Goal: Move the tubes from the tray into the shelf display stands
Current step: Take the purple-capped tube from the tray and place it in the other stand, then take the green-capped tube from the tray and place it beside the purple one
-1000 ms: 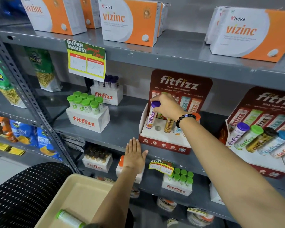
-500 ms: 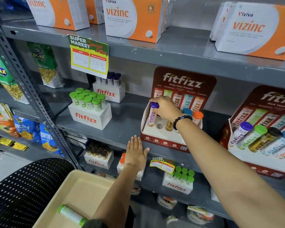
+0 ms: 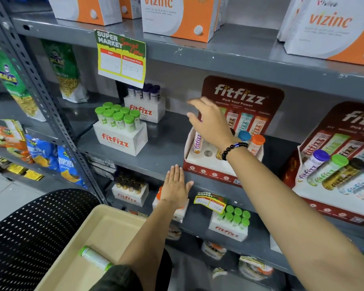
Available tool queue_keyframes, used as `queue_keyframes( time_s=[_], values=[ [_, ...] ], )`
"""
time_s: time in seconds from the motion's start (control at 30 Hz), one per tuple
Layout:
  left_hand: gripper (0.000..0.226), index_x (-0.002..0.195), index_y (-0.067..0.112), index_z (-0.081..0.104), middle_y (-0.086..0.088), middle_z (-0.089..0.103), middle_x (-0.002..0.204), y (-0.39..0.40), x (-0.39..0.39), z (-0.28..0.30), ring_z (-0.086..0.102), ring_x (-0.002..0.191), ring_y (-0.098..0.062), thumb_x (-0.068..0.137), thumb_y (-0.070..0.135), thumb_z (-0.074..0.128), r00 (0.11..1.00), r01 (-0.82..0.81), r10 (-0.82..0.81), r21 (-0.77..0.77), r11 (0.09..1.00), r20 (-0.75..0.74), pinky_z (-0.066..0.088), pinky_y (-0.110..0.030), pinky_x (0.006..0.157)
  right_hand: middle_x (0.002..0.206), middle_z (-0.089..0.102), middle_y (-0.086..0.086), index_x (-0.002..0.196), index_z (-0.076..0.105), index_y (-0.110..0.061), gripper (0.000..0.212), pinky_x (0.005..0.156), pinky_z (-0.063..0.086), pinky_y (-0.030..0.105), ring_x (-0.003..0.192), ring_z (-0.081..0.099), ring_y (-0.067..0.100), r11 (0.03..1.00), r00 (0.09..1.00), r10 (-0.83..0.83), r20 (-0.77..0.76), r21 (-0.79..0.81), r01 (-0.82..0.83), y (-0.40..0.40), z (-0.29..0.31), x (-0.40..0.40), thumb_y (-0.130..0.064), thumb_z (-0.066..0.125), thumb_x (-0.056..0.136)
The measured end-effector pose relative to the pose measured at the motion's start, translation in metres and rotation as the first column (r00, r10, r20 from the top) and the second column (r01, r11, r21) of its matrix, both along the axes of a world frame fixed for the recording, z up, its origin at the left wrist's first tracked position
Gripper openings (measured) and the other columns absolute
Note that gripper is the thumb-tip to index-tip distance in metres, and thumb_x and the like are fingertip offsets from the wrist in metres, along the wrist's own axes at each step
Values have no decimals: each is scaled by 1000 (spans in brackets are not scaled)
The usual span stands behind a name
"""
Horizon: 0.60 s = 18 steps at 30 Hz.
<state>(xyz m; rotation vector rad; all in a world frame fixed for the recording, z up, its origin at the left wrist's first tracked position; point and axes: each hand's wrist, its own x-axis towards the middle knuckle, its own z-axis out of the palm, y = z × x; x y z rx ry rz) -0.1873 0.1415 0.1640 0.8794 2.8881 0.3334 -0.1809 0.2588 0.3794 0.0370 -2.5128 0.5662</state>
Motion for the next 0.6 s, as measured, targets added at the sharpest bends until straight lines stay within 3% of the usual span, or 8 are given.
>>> queue_keyframes(
  time_s=[0.13, 0.3, 0.5, 0.6],
  values=[
    [62, 145, 4, 0, -12, -2, 157, -26, 22, -16, -9, 144, -23, 99, 41, 18, 998, -49, 54, 132, 990, -41, -11, -31, 114, 120, 61, 7, 118, 60, -12, 29, 87, 49, 39, 108, 57, 27, 988, 988, 157, -11, -3, -157, -31, -11, -14, -16, 48, 91],
    [59, 145, 8, -2, -9, -6, 157, -70, 63, -48, -18, 139, -15, 100, 40, 19, 945, -325, 325, 189, 927, 31, -12, -29, 115, 118, 62, 8, 117, 61, -12, 30, 83, 49, 38, 104, 57, 28, 920, 908, 392, 146, -36, -391, -84, -57, -35, -11, 46, 91],
    [60, 145, 5, 7, -12, 6, 157, -126, 122, -83, 0, 144, -24, 99, 40, 24, 713, -701, 686, 93, 708, 145, -9, -29, 113, 112, 64, 12, 112, 64, -12, 28, 81, 46, 37, 102, 58, 32, 760, 689, 620, 375, -70, -646, -155, -141, -29, -9, 49, 88],
    [68, 145, 3, 9, -15, 8, 156, -147, 158, -100, 2, 144, -27, 95, 48, 5, 577, -813, 797, 27, 582, 179, -3, -33, 116, 111, 63, 14, 111, 63, -11, 28, 83, 49, 42, 103, 57, 34, 668, 552, 650, 522, -46, -743, -188, -189, -14, -10, 47, 88]
  ],
)
